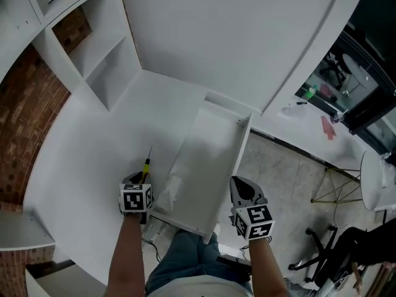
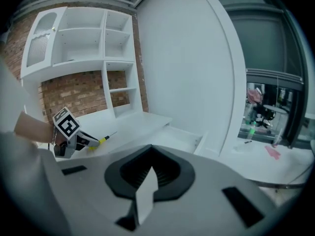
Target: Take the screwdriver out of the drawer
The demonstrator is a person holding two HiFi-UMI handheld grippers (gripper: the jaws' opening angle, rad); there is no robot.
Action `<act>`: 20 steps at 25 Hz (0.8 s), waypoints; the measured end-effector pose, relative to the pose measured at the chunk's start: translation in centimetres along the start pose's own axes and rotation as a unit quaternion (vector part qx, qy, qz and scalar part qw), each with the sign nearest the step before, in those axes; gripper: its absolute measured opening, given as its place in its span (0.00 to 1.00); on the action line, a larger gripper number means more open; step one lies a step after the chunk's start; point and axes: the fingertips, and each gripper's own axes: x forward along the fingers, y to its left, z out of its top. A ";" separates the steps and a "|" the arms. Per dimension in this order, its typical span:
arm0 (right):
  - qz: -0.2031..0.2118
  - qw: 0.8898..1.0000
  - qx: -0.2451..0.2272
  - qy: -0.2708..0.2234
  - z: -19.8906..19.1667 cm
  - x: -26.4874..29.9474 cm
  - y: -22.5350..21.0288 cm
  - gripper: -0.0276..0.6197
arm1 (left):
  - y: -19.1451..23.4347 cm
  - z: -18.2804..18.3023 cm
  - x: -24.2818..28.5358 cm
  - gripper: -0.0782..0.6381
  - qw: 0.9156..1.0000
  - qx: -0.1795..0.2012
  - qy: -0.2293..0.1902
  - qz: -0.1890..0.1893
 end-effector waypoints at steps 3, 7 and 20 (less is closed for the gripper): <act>0.001 1.000 -0.006 0.008 -0.5 0.0 0.7 0.06 | 0.4 -0.3 0.3 0.22 1.000 -0.003 0.000 0.002; -0.003 1.000 -0.017 0.003 0.1 -0.6 1.1 0.06 | 1.0 0.0 0.1 0.23 1.000 -0.007 -0.006 0.009; -0.021 0.994 -0.066 -0.082 7.9 -4.3 0.3 0.06 | 0.9 8.8 -9.9 0.27 0.984 0.000 -0.177 0.021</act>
